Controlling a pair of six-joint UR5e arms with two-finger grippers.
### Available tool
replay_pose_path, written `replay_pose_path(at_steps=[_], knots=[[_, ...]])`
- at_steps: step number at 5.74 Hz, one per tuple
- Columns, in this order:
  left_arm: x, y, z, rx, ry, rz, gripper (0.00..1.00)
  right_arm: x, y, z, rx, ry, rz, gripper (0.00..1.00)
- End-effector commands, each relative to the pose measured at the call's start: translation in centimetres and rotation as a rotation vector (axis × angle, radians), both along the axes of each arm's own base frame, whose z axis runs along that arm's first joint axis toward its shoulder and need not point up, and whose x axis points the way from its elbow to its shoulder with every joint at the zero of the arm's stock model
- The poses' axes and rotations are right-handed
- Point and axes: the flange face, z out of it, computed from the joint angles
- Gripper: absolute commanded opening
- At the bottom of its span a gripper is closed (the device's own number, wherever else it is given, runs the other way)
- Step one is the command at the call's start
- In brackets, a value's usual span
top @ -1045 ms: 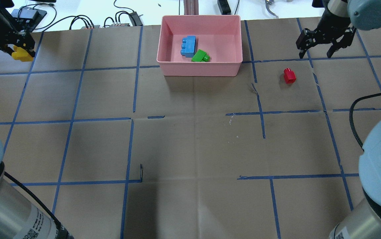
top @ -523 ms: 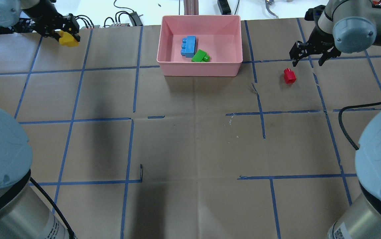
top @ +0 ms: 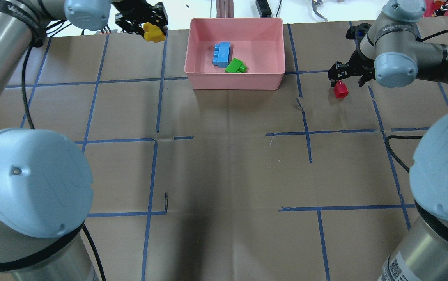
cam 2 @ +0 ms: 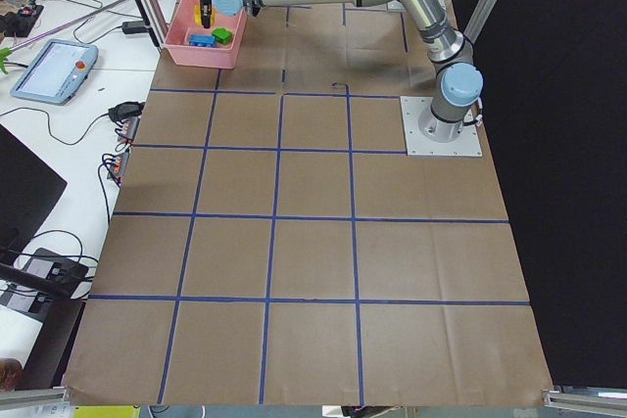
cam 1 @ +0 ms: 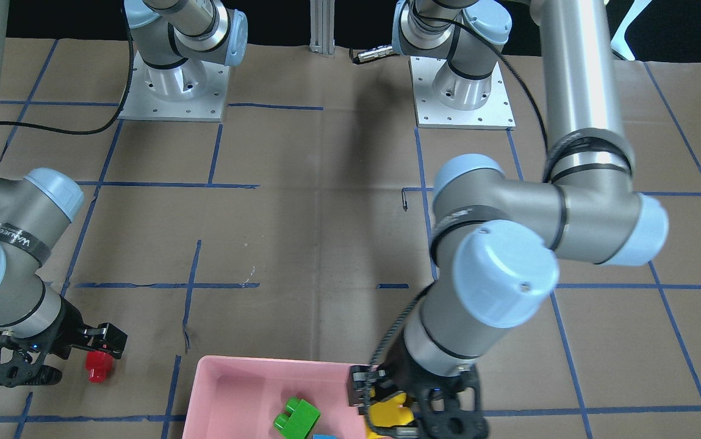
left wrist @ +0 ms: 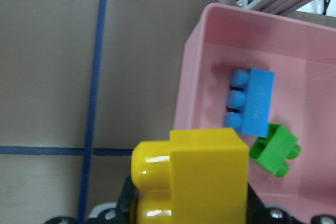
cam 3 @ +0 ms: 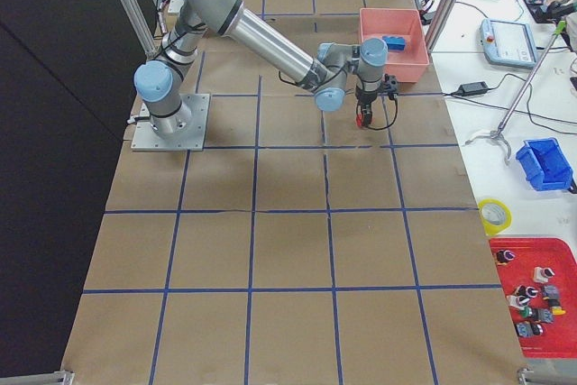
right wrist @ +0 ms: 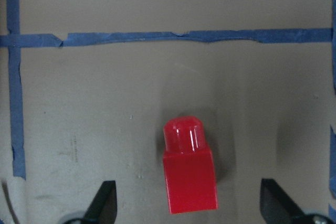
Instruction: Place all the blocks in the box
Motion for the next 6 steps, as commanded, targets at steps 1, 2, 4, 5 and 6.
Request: replay_pose_path(at_steps=[1,2,4,5,6], knots=[[-3.8,-1.4,-6.9,-0.041,-0.007,0.031,0.22,0.1,0.8,-1.6,0.028,-0.001,0.000,0.94],[-4.7,-1.6,-9.7,-0.055,-0.067,0.033,0.22,0.1,0.7,-1.4,0.024,0.000,0.000,0.87],[-4.7,-2.5,-9.8,-0.158,-0.064,0.040,0.72,0.0,0.4,-0.9,0.016,0.002,-0.001,0.59],[-4.6,-2.6,-9.3,-0.171,-0.075,0.039,0.96,0.1,0.4,-0.9,0.017,0.000,-0.004,0.41],[-4.0,-2.3,-7.3,-0.163,-0.077,0.041,0.99,0.0,0.6,-0.9,0.027,-0.004,-0.007,0.19]])
